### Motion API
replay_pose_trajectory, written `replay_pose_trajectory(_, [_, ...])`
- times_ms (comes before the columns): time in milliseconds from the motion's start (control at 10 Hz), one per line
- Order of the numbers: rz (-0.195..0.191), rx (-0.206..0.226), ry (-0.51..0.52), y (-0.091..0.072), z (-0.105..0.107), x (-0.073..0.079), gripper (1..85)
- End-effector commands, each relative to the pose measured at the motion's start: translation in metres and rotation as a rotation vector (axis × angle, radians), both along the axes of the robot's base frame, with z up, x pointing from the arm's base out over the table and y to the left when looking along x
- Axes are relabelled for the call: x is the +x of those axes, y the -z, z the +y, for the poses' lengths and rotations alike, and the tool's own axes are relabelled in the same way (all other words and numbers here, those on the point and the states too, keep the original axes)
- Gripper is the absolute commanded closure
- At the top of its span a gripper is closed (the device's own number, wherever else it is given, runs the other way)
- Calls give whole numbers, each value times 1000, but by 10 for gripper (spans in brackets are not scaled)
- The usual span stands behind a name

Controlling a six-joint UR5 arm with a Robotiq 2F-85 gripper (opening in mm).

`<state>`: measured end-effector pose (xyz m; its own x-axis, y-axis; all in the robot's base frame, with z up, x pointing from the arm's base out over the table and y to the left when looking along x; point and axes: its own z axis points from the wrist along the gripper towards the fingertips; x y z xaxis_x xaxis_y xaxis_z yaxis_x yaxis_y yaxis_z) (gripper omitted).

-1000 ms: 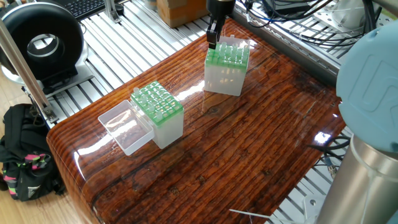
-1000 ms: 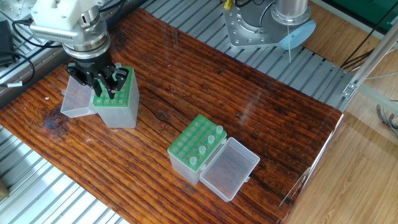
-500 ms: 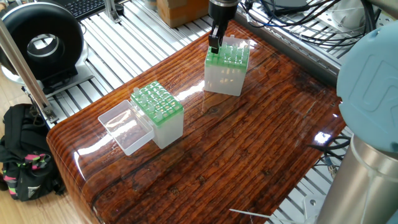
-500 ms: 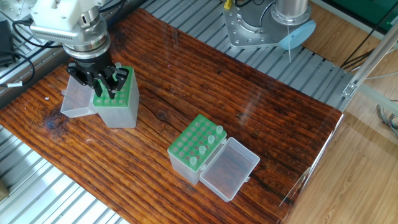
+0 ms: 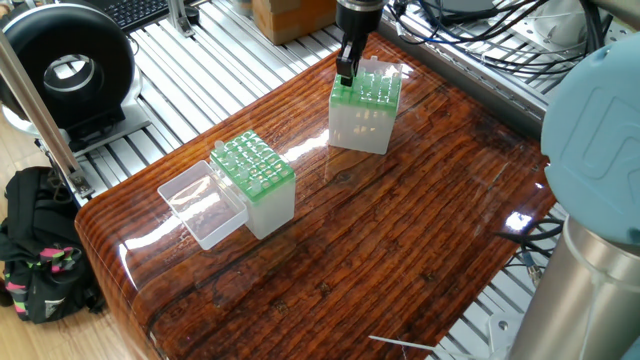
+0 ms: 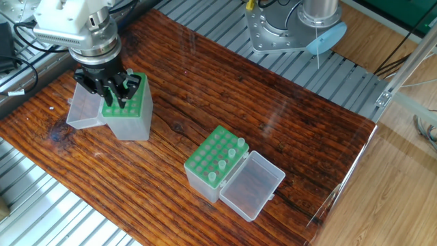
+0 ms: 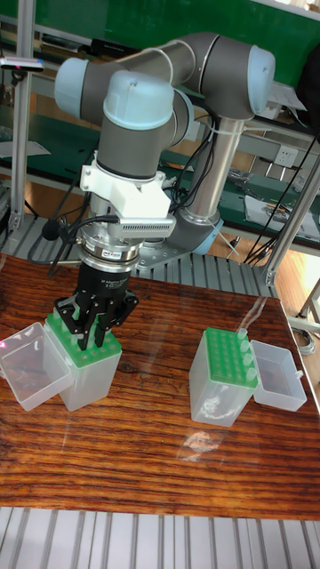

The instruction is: Transfer all large pipette tips from one holder to another

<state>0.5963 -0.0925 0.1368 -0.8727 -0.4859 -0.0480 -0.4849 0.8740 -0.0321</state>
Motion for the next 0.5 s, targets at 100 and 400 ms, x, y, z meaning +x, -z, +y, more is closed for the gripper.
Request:
replay_pose_trajectory(100, [-4, 14, 6, -2, 3, 1, 593])
replay_pose_trajectory(400, [-2, 18, 21, -3, 4, 1, 710])
